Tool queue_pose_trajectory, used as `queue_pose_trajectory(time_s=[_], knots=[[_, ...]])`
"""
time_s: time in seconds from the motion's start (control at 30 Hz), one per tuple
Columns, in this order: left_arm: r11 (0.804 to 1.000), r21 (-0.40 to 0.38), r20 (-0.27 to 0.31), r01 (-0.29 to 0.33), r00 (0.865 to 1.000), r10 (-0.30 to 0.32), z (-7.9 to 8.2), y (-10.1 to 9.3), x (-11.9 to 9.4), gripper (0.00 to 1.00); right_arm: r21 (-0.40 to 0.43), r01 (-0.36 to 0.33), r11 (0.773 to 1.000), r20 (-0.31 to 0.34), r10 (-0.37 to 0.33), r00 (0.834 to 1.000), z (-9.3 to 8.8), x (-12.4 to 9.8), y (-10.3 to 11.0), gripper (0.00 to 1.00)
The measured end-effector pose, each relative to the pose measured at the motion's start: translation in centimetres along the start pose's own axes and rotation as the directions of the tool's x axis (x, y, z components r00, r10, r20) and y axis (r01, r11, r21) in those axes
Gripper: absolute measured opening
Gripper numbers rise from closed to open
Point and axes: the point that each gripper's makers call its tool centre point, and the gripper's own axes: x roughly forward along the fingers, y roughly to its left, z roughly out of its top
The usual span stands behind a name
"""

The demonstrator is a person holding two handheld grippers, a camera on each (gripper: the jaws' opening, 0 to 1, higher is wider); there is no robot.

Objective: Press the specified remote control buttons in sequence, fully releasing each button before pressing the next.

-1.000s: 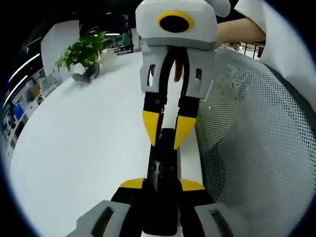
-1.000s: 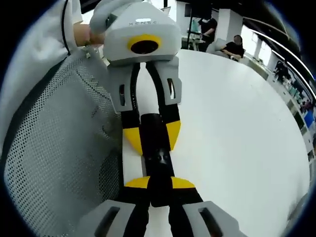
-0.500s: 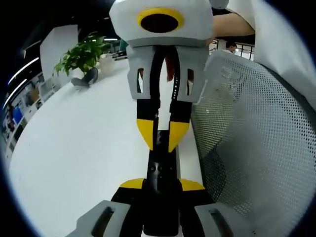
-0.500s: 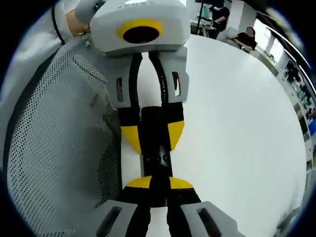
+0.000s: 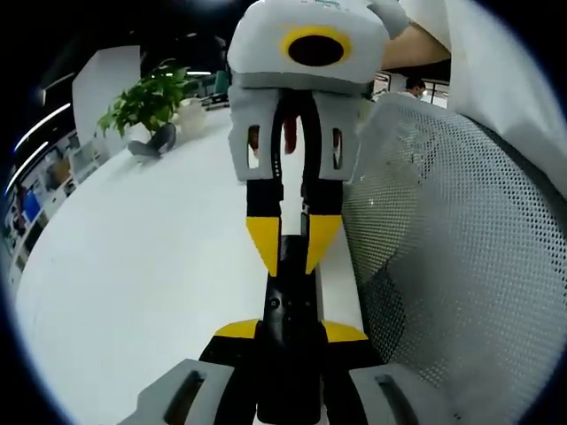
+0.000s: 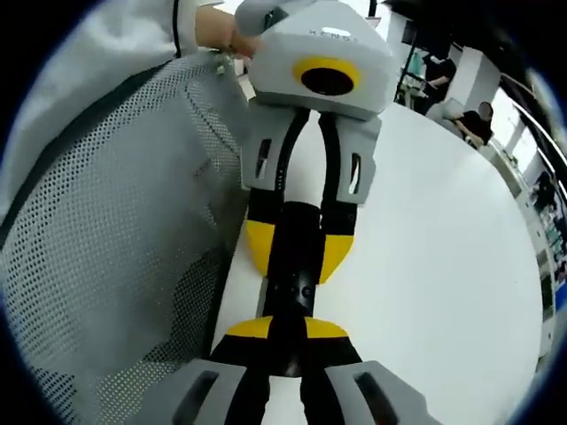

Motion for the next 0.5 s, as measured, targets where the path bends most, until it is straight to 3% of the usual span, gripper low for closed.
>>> queue_pose_trajectory(time_s=[0.07, 0.17, 0.23, 0.3, 0.37, 0.4, 0.5], knots=[[1.0, -0.001, 0.0, -0.001, 1.0, 0.001, 0.0, 0.0, -0.01, 0.24, 0.078, -0.008, 0.997, -0.025, 0.01, 1.0, -0.08, 0.04, 0.01, 0.07], [1.0, -0.004, 0.001, -0.005, 1.0, 0.005, 0.01, 0.03, 0.0, 0.24, 0.323, 0.021, 0.946, -0.039, -0.009, 0.999, 0.1, 0.12, -0.59, 0.06], [1.0, -0.01, 0.003, -0.009, 1.0, 0.009, 0.01, 0.06, 0.0, 0.24, 0.332, 0.045, 0.942, -0.046, -0.031, 0.998, 0.11, 0.13, -0.67, 0.06], [1.0, -0.014, 0.004, -0.013, 1.0, 0.013, 0.01, 0.06, -0.01, 0.24, 0.394, 0.083, 0.915, -0.052, -0.069, 0.996, 0.1, 0.11, -0.57, 0.06], [1.0, -0.015, 0.005, -0.015, 1.0, 0.015, 0.0, 0.06, -0.02, 0.24, 0.349, 0.102, 0.931, -0.049, -0.091, 0.995, 0.18, 0.11, -0.39, 0.05], [1.0, -0.016, 0.005, -0.016, 1.0, 0.016, 0.0, 0.05, -0.03, 0.24, 0.298, 0.116, 0.947, -0.027, -0.113, 0.993, 0.33, 0.11, -0.47, 0.06], [1.0, -0.015, 0.005, -0.016, 1.0, 0.016, 0.01, 0.05, -0.02, 0.24, 0.213, 0.137, 0.967, 0.024, -0.146, 0.989, 0.38, -0.02, -0.27, 0.06]])
